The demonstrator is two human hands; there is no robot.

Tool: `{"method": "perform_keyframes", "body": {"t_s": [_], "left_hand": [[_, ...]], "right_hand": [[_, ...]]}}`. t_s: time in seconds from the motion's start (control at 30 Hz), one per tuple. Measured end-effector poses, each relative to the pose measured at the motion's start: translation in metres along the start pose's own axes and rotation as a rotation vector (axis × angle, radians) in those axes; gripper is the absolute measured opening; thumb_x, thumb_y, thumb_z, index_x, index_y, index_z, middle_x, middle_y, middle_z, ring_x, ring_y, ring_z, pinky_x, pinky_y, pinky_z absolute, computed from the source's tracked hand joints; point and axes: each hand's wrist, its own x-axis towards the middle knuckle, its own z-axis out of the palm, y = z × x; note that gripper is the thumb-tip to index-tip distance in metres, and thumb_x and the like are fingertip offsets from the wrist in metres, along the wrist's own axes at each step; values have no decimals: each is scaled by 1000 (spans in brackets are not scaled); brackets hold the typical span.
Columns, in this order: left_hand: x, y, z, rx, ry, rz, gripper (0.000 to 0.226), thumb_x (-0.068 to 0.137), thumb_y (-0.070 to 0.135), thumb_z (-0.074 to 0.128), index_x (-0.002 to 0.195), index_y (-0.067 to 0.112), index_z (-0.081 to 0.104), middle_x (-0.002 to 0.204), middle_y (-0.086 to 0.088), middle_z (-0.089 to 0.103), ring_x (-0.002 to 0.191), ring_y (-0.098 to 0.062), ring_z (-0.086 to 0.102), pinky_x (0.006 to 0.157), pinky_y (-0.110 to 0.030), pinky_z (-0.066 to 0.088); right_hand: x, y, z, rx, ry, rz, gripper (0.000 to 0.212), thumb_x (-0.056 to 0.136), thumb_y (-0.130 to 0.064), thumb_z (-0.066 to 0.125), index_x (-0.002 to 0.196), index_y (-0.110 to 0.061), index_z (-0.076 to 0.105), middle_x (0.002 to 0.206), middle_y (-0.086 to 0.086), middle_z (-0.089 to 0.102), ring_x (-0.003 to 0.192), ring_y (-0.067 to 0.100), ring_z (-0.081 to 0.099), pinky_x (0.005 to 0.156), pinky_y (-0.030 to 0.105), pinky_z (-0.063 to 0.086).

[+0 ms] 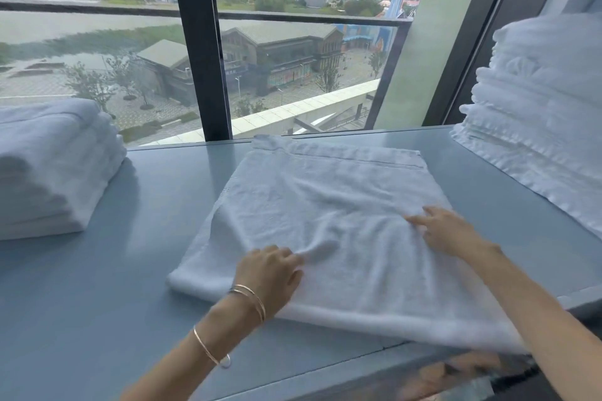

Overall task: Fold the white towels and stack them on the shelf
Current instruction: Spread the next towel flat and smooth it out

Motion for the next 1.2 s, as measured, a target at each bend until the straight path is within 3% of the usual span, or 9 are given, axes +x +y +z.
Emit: {"method": "perform_keyframes", "body": {"t_s": [0.1,0.2,0.27,0.4,0.63,0.9,1.03,1.1,1.2], "left_hand": [[3,-50,-4,63,109,-126,11,61,18,70,71,23,72,70,2,68,58,-26,64,43,-32,50],[-5,-79,-2,107,54,-287,37,48,3,85,80,17,74,76,-10,68,60,-34,62,49,-36,51],[-7,-82,-4,49,40,-365,40,62,7,81,98,21,72,86,-14,67,73,-37,61,61,-40,51],[-3,-76,8,-101,-37,-407,49,90,27,55,138,32,41,103,-8,60,100,-30,53,88,-36,43],[-8,-75,-13,-432,62,-468,32,86,16,61,114,32,58,81,0,58,79,-23,51,69,-28,35],[-32,-88,-20,16,-239,-581,17,93,30,48,105,38,54,105,5,54,100,-21,58,81,-29,44],[-4,-68,-15,233,43,-347,22,66,13,79,85,20,72,98,-6,65,83,-30,62,66,-34,48],[19,-47,-6,102,20,-166,29,78,20,72,106,18,69,125,-9,59,111,-32,55,85,-41,47],[46,-12,18,16,-256,-49,49,98,40,33,145,27,29,156,5,15,144,-18,11,115,-39,11]], "right_hand": [[-18,-30,2,135,134,-23,42,96,-29,43,138,-31,41,153,1,23,138,18,26,111,35,24],[-39,-76,14,383,237,-166,42,96,-30,43,138,-24,43,148,1,33,135,18,31,112,35,24],[-44,-102,23,393,239,-232,50,94,-42,30,139,-22,40,148,1,33,137,17,27,115,38,19],[-43,-122,42,253,290,-242,77,78,-53,-1,144,-29,29,153,-5,24,143,14,12,115,44,4],[-43,-120,39,191,228,-229,82,71,-59,-9,147,-36,12,156,-13,6,143,8,-2,116,42,-3],[-44,-119,36,180,170,-251,83,68,-64,-12,147,-38,0,156,-13,-5,136,0,-17,114,42,-11],[-55,-135,34,226,185,-302,84,72,-63,-7,147,-33,11,156,-12,2,143,7,-9,114,44,-11],[-64,-151,34,232,183,-377,82,74,-61,-5,148,-31,13,156,-12,3,143,5,-7,114,40,-12],[-67,-158,37,226,186,-364,85,73,-62,-9,148,-29,15,156,-12,5,143,3,-4,113,33,-13]]}}
